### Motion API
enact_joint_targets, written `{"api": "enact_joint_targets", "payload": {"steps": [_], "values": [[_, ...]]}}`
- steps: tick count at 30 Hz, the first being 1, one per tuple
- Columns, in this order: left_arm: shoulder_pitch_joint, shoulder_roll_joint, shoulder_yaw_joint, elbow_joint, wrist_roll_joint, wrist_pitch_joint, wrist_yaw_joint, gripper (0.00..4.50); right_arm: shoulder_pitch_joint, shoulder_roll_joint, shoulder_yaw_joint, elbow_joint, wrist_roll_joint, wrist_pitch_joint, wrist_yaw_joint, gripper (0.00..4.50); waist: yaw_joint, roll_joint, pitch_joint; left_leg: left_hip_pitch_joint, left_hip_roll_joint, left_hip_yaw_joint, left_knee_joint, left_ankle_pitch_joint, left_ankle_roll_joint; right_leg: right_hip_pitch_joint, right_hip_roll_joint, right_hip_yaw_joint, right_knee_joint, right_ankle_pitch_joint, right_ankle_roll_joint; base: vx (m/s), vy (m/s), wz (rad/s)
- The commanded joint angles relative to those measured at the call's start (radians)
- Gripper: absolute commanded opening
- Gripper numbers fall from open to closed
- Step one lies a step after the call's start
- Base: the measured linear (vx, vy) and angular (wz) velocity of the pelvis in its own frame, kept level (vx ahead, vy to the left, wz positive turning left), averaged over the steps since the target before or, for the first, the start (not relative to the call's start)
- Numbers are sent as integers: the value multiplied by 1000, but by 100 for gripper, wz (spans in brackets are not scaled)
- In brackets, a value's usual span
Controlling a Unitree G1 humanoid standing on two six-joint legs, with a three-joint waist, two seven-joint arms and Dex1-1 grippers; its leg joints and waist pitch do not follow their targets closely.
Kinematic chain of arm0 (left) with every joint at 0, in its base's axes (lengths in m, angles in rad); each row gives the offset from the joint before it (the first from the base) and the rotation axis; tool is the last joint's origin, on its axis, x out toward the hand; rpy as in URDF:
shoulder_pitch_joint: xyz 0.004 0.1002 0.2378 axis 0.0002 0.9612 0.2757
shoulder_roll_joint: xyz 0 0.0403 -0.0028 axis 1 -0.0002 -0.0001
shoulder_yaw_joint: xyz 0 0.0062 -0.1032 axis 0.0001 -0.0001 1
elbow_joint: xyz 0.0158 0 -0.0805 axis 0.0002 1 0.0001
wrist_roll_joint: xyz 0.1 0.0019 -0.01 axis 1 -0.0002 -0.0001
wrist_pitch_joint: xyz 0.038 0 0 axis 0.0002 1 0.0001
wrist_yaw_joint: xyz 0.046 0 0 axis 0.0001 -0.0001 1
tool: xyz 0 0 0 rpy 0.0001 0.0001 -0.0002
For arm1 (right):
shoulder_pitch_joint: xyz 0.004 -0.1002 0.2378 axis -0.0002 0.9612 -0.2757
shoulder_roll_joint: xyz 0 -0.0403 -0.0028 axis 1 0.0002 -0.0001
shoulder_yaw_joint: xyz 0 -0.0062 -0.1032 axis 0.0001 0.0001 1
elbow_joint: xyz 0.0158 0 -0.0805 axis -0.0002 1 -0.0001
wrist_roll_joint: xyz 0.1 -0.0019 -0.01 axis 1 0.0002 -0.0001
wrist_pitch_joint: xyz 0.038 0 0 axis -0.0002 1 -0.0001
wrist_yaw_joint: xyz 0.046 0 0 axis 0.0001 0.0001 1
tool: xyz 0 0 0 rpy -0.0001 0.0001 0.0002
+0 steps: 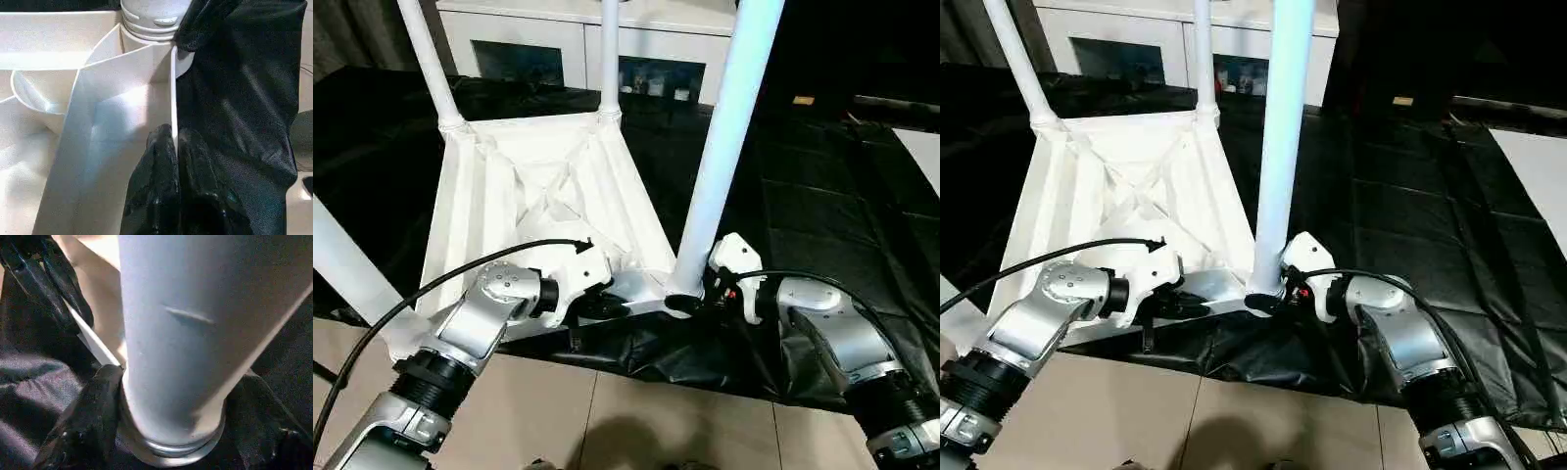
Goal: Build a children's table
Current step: Rotate leg to tighten
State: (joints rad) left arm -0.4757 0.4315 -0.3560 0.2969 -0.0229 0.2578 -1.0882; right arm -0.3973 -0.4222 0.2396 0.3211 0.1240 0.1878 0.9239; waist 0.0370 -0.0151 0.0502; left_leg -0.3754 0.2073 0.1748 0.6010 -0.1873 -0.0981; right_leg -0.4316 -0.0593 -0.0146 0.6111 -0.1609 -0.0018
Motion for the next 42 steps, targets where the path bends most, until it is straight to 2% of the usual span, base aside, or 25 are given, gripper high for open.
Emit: {"api": "enact_joint_targets", "payload": {"steps": [1,5,8,9,10,11,12,15,17,18,19,21,22,23,25,28,29,30,31,33,35,37,39,41,42], "values": [[-6,-2,11,-35,-22,-11,-14,0,-2,-1,-12,6,8,-2,15,270,-1,-4,-67,5,9,5,-66,-186,51,62,-43,23,-69,-217,-195,0,0,0],[-1,9,9,-37,-21,-6,-26,0,2,-1,-18,23,12,1,17,270,-1,-5,-67,6,8,6,-65,-185,54,63,-44,23,-68,-209,-202,0,0,0],[-2,8,8,-29,-14,-5,-15,0,-3,28,-39,59,10,33,-46,269,-3,-3,-65,6,8,6,-66,-196,50,60,-43,22,-71,-229,-200,0,0,0],[-17,-16,11,-4,11,14,45,0,-16,71,-62,89,0,60,-143,269,-4,-4,-65,6,8,6,-67,-196,47,61,-43,22,-71,-233,-198,0,0,0],[-31,-38,14,19,30,17,96,0,-23,105,-80,104,-7,75,-218,269,-11,-4,-61,5,5,5,-70,-220,27,58,-42,21,-76,-289,-185,0,0,0],[-45,-63,18,43,45,25,145,0,-31,139,-97,117,-11,89,-289,268,-11,-4,-61,5,5,5,-70,-220,27,58,-42,21,-76,-289,-185,0,0,0],[-60,-89,23,68,56,37,190,0,-38,173,-114,130,-12,106,-354,268,-16,-4,-62,7,3,1,-73,-246,0,58,-42,18,-83,-370,-154,0,0,0],[-140,-207,52,187,74,80,364,0,-93,293,-174,219,-15,129,-592,267,-20,-5,-65,13,-1,0,-70,-253,-23,51,-43,20,-87,-393,-140,-19,1,-1],[-162,-239,64,222,73,90,414,0,-111,322,-192,245,-12,128,-646,267,-19,-6,-66,12,-1,-1,-69,-254,-19,53,-43,19,-87,-386,-135,0,0,0],[-206,-290,79,295,81,105,508,0,-151,371,-221,304,-3,125,-735,267,-24,-2,-65,12,-5,3,-68,-268,-14,47,-39,20,-93,-385,-132,0,0,0],[-243,-332,86,357,91,98,580,0,-189,407,-234,363,-5,110,-804,267,-24,-4,-68,15,-6,1,-66,-272,-15,49,-39,18,-93,-390,-131,0,0,0],[-252,-342,87,373,95,94,597,0,-200,417,-237,380,-9,105,-822,267,-22,-4,-69,11,-6,0,-67,-259,-12,51,-41,18,-91,-366,-133,0,0,0],[-278,-372,89,417,106,78,637,0,-232,439,-232,430,-27,83,-862,267,-20,-5,-70,8,-5,2,-66,-242,-3,54,-40,19,-88,-321,-137,0,0,0],[-293,-386,88,442,116,65,655,0,-251,450,-228,458,-44,69,-885,267,-21,-3,-72,8,-5,2,-64,-231,0,54,-41,18,-85,-295,-150,0,0,0],[-306,-390,73,463,137,33,654,0,-274,460,-216,486,-63,49,-874,267,-19,-4,-75,4,-7,2,-63,-210,13,61,-41,18,-81,-245,-165,0,0,0],[-294,-366,41,443,150,-21,596,0,-261,452,-217,433,-54,11,-802,267,-10,-7,-77,2,-4,4,-61,-168,47,68,-43,18,-73,-163,-189,0,0,0],[-294,-366,41,443,150,-21,596,0,-261,452,-217,433,-54,11,-802,323,-10,-7,-77,2,-4,4,-61,-168,47,68,-43,18,-73,-163,-189,0,0,0],[-287,-355,31,435,151,-41,573,0,-248,439,-213,400,-52,-12,-772,337,-4,-5,-77,2,-3,6,-61,-157,58,67,-44,19,-71,-143,-199,0,0,0],[-282,-348,28,428,151,-45,563,0,-233,425,-207,371,-54,-22,-755,337,-2,-7,-77,2,-2,6,-61,-154,60,69,-43,19,-71,-138,-199,0,0,0],[-277,-332,29,429,151,-68,543,0,-184,377,-211,280,-47,-29,-733,349,-2,-7,-75,-3,-2,4,-63,-155,66,73,-44,18,-70,-137,-199,0,0,0],[-275,-324,31,433,155,-71,538,0,-154,348,-213,219,-45,-20,-723,375,-4,-7,-75,0,1,4,-64,-162,63,70,-44,17,-72,-165,-190,0,0,0],[-275,-315,35,437,158,-79,534,0,-110,308,-214,128,-29,13,-671,385,-1,-5,-75,2,1,5,-62,-149,71,69,-42,19,-73,-146,-190,0,0,0],[-274,-305,38,442,156,-91,524,0,-55,258,-207,18,18,87,-574,410,1,-2,-73,2,1,5,-62,-148,82,71,-40,20,-72,-121,-198,0,0,0],[-270,-293,36,444,155,-103,511,0,11,179,-170,-85,50,136,-441,418,2,-2,-73,0,2,3,-63,-149,86,75,-40,19,-73,-116,-198,0,0,0],[-260,-276,27,443,149,-132,472,0,92,79,-128,-185,62,150,-297,418,8,3,-70,4,6,2,-64,-178,89,74,-42,20,-77,-136,-193,0,0,0]]}}
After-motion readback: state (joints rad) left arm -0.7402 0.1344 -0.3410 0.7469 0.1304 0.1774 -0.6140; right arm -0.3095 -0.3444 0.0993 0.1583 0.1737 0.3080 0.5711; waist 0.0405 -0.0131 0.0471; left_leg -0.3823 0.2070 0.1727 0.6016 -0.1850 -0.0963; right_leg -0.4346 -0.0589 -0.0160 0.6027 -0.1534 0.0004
